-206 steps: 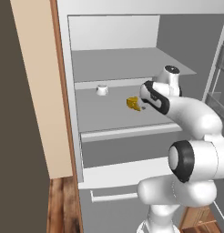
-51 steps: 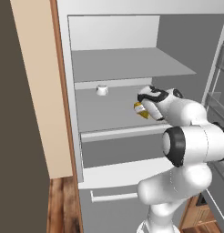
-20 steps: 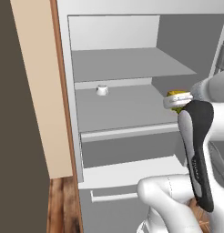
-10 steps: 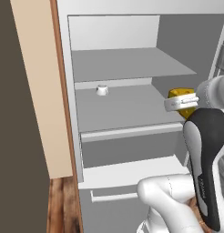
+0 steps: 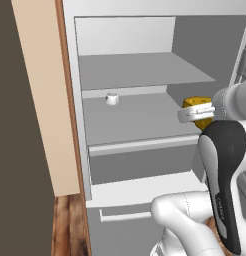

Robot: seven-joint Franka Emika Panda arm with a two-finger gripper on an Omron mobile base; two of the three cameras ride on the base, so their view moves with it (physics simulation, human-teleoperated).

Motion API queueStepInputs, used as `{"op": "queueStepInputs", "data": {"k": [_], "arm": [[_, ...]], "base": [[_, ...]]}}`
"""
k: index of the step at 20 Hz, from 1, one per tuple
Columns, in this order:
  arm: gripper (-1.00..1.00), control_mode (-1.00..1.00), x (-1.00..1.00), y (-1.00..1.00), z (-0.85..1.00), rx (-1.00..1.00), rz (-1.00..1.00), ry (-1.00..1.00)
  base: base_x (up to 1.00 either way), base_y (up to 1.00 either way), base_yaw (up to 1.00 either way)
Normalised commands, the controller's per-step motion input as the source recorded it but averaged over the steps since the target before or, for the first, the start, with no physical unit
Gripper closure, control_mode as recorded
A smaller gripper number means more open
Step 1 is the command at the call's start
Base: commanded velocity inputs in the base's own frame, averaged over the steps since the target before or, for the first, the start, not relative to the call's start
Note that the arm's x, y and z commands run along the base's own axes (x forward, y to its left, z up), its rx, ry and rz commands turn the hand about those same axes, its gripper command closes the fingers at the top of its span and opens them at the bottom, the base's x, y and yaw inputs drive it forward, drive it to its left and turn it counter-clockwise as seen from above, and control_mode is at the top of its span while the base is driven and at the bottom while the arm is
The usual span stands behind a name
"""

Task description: Pick the cheese from the fridge and the cheese grater from the cabinet and place them next to the salad bowl.

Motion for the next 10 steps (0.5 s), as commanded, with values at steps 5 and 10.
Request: {"op": "queueStepInputs", "data": {"k": [5, 10], "arm": [[1.0, 1.0, -0.14, 0.0, 0.0, 0.0, 0.0, 0.0], [1.0, 1.0, 0.0, 0.0, 0.0, 0.0, 0.0, 0.0]], "base": [[-0.35, 0.0, 0.0], [-1.0, 0.06, 0.0]]}}
